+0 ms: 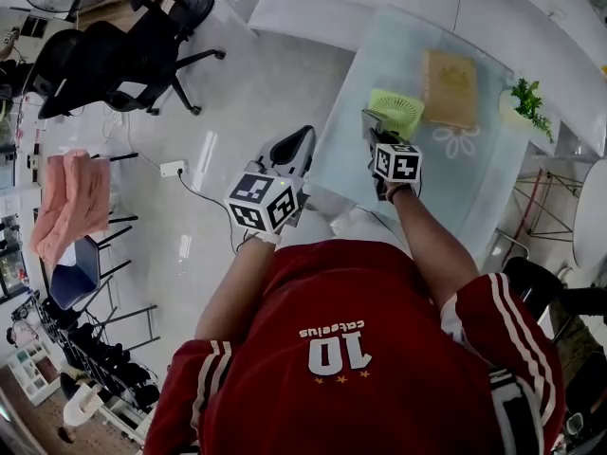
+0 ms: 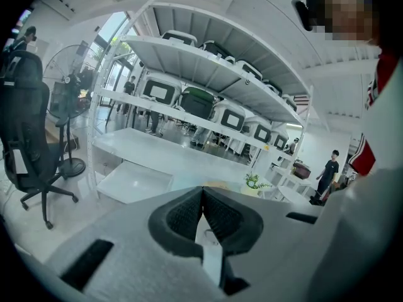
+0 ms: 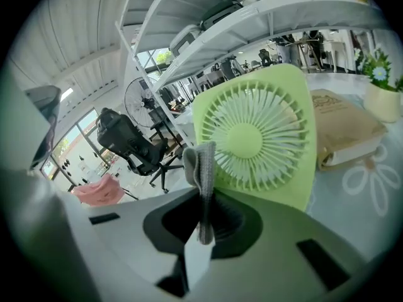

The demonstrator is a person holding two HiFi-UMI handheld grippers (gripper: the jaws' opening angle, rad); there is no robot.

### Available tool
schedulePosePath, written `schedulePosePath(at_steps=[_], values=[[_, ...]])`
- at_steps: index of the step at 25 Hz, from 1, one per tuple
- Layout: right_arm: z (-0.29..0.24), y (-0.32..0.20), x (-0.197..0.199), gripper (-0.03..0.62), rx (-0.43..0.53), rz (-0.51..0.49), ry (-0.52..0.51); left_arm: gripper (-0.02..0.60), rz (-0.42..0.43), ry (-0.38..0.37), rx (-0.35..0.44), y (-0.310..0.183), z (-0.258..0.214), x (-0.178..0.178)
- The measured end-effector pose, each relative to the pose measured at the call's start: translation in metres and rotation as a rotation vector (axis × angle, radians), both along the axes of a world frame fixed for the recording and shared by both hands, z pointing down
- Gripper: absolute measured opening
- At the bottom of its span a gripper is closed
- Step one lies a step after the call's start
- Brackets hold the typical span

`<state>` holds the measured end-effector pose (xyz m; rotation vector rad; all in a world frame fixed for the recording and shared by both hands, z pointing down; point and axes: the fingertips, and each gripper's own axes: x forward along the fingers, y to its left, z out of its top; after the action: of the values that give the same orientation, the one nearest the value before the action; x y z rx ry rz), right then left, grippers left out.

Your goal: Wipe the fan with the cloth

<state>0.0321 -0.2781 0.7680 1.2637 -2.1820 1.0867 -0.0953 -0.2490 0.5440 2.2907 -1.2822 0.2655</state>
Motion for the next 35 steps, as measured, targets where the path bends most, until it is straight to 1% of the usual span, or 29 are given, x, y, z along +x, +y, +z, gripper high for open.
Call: schedulePosePath(at_steps=[9,20,35], values=[[0.005,-0.002,0.012,0.026,-0.017,0.031,0.011,0.005,0.007,0.013,0.005,-0.003,-0.001,0.004],[0.006,0.003,0.023,0.026,-0.019,0.039,0.012,0.005,0.011,0.010,0.013,0.000,-0.005,0.014],[0.006,0.011,0.056,0.026,-0.020,0.083,0.014,0.005,0.035,0.012,0.030,0.002,-0.009,0.038]])
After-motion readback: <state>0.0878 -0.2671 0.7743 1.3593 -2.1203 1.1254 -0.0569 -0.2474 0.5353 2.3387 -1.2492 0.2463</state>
